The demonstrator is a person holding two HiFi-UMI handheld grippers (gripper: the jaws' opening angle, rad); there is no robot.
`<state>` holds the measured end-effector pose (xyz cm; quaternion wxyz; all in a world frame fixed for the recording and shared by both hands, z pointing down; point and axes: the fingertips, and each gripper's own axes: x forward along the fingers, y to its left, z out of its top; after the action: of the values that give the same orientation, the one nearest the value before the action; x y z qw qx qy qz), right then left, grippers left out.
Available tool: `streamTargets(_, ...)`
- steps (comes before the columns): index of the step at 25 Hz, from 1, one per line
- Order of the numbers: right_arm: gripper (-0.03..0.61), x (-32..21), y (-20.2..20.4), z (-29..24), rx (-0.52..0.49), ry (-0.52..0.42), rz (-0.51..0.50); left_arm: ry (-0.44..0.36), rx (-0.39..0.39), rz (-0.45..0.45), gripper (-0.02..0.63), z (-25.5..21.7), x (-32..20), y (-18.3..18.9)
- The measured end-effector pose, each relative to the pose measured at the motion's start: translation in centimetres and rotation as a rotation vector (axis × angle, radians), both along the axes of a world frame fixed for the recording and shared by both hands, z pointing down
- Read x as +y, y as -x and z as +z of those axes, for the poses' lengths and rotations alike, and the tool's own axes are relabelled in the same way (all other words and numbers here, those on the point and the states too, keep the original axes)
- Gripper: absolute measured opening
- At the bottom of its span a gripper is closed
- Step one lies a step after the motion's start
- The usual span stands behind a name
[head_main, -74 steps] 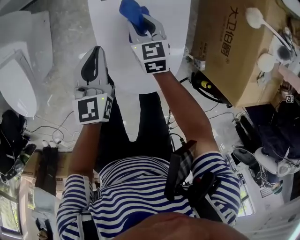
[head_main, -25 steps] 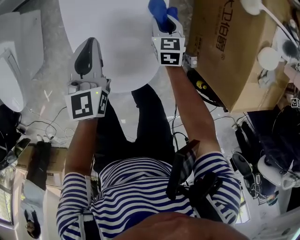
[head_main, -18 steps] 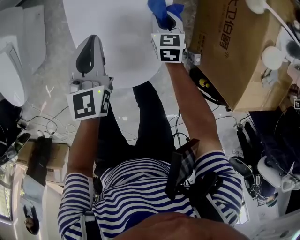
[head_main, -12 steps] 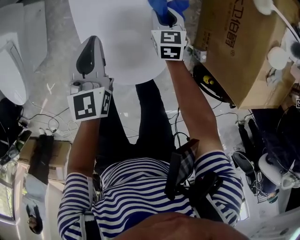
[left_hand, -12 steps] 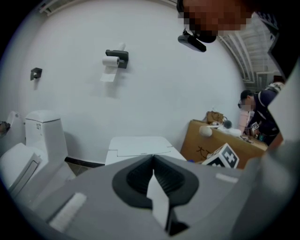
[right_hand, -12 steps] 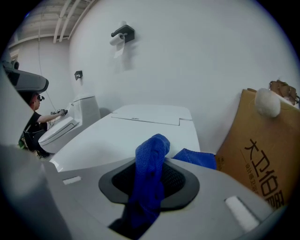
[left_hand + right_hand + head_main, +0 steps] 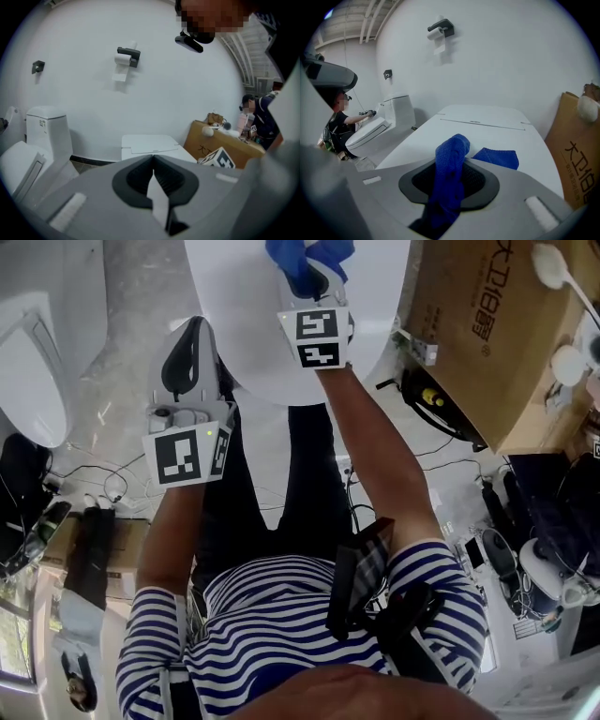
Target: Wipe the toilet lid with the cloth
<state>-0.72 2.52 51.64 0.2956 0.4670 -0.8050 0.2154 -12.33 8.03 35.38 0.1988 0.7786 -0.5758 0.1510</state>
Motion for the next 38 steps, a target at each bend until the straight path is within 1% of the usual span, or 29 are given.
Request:
streamTargets(7,0.115,1.7,9.1,-0.3,-0.029,0.019,-0.096,0.0,0.007,-0.013,0.002,-0.6,-0.1,4.8)
streamTargets(11,0.115,2.9,13.4,-0.3,-0.047,0.034,-0.136,0.0,0.007,-0.021,0.002,-0.8,0.2,7.4)
streamTargets(15,0.115,3.8,16.4,-0.3,-0.063,0.047,-0.163,0.0,0.006,-0.04,0.002,-0.9,0.5,9.5)
streamTargets(19,0.115,4.0,18.1,-0.4,-0.063,0.045,-0.178,0.001,0.009,-0.054,0.002,-0.9,0.8,10.8)
streamTargets(25,0.115,3.9,18.3,-0.4,-0.072,0.056,-0.187,-0.001,0.018,-0.055,0.002,-0.8,0.8,10.9)
streamTargets(29,0.115,2.9,16.6,-2.6,-0.094,0.034,-0.154,-0.008,0.021,-0.044,0.002,-1.3,0.6,9.8)
streamTargets(33,0.115,2.3,12.8,-6.4,-0.106,-0.003,-0.119,-0.022,0.02,-0.025,0.002,-3.0,0.5,7.4)
streamTargets(38,0.115,0.9,5.4,-11.2,-0.103,-0.063,-0.048,-0.044,0.018,0.003,0.002,-5.5,-0.1,3.1)
